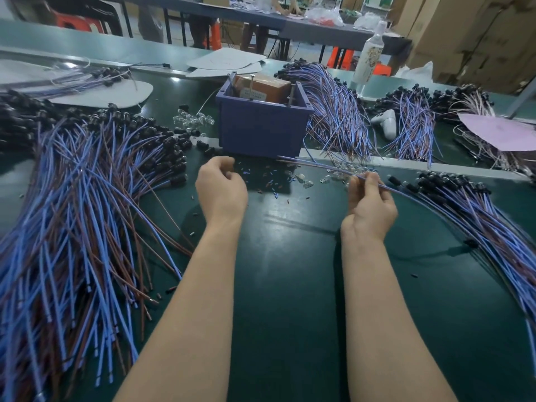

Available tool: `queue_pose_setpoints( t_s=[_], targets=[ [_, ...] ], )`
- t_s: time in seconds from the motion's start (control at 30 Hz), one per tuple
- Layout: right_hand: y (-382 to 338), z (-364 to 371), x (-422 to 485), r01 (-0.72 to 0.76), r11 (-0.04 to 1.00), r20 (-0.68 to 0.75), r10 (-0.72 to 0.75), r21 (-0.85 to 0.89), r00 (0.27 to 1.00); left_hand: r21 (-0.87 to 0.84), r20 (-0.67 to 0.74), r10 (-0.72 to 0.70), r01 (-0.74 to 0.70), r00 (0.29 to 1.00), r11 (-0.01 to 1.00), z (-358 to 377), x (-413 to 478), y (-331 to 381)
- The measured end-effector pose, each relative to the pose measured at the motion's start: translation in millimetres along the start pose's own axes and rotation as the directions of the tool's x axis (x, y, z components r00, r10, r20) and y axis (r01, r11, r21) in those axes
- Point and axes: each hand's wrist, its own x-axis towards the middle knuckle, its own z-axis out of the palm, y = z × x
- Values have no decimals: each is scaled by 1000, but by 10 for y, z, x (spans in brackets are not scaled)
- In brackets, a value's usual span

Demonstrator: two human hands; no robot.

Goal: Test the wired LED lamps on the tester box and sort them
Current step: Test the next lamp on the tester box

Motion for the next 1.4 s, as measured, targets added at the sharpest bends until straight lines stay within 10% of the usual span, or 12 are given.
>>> queue_pose_setpoints(
  t_s=[0.17,0.27,0.43,0.6,0.8,0.9,1.17,1.4],
  targets=[
    [81,104,-179,-246,964,127,232,105,964,-34,207,123,-119,970,992,131,-126,69],
    [146,128,-231,-379,922,171,362,83,917,-288,456,98,42,885,957,237,-260,155],
    [272,154,-332,-445,873,277,486,-198,829,-360,347,144,-11,927,933,336,-289,163],
    [220,180,-448,87,713,469,360,-696,806,-461,140,43,27,989,887,252,-189,113],
    [279,147,-534,758,258,731,-210,-599,650,-546,230,-107,219,967,809,282,-192,62],
    [355,99,-428,783,84,776,-100,-617,622,-452,275,-28,155,961,878,328,-213,58],
    [387,88,-417,542,438,594,-23,-717,804,-256,214,152,-95,965,962,358,-272,65],
    [438,94,-359,411,551,502,17,-727,865,-259,225,108,-47,968,965,408,-278,61]
  ],
)
